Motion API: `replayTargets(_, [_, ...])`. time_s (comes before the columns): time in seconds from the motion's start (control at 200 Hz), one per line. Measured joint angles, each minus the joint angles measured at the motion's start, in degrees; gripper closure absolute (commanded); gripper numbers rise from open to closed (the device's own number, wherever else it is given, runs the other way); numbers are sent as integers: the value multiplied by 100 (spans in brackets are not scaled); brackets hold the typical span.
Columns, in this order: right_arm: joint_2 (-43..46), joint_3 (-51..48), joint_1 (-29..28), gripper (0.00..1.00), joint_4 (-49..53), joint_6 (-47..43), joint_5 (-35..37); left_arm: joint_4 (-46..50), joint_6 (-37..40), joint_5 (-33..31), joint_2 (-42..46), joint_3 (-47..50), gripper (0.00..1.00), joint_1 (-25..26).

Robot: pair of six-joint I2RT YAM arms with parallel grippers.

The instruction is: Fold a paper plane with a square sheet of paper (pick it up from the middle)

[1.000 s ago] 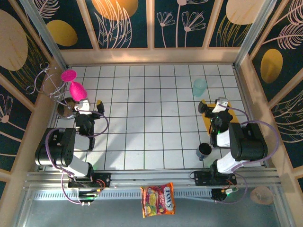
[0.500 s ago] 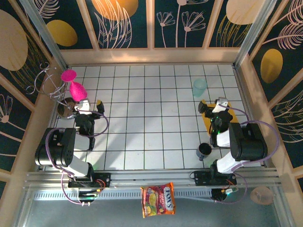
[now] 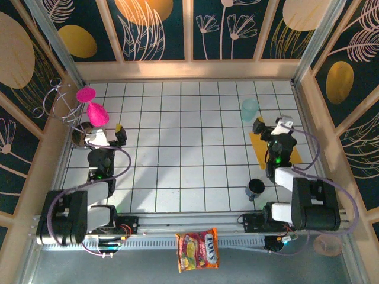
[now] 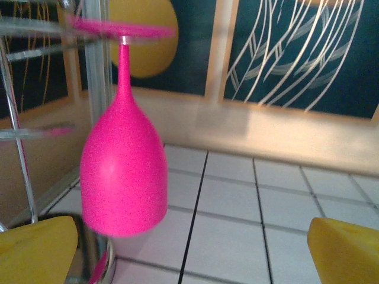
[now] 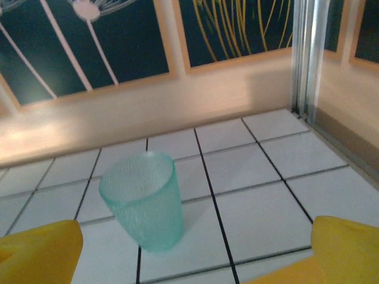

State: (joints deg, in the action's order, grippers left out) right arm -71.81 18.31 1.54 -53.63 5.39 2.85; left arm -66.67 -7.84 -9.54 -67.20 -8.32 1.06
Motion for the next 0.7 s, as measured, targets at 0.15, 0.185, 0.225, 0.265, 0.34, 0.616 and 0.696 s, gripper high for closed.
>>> replayTargets(0.15, [374, 861, -2, 1, 1749, 715, 20, 1128, -590, 140, 1067, -216, 1, 0])
replayTargets(0.185, [378, 1064, -2, 1, 2177, 863, 4, 1390, -802, 175, 1281, -254, 1, 0])
replayTargets(0.225, [374, 1241, -2, 1, 2579, 984, -24, 1690, -1012, 214, 1449, -313, 1, 0])
replayTargets(0.265, [372, 1410, -2, 1, 2988, 1093, -92, 1996, -1222, 256, 1558, -409, 1, 0])
replayTargets(0.34, [348, 1637, -2, 1, 3622, 1311, -216, 2553, -1639, 350, 1622, -656, 1, 0])
replayTargets(0.616, [-151, 2201, 299, 8, 5106, 1934, -802, 3394, -2682, 1580, 914, -1239, 1, 0])
replayTargets(0.696, [-463, 2312, 520, 10, 5302, 2076, -953, 3418, -2896, 1904, 579, -1276, 1, 11])
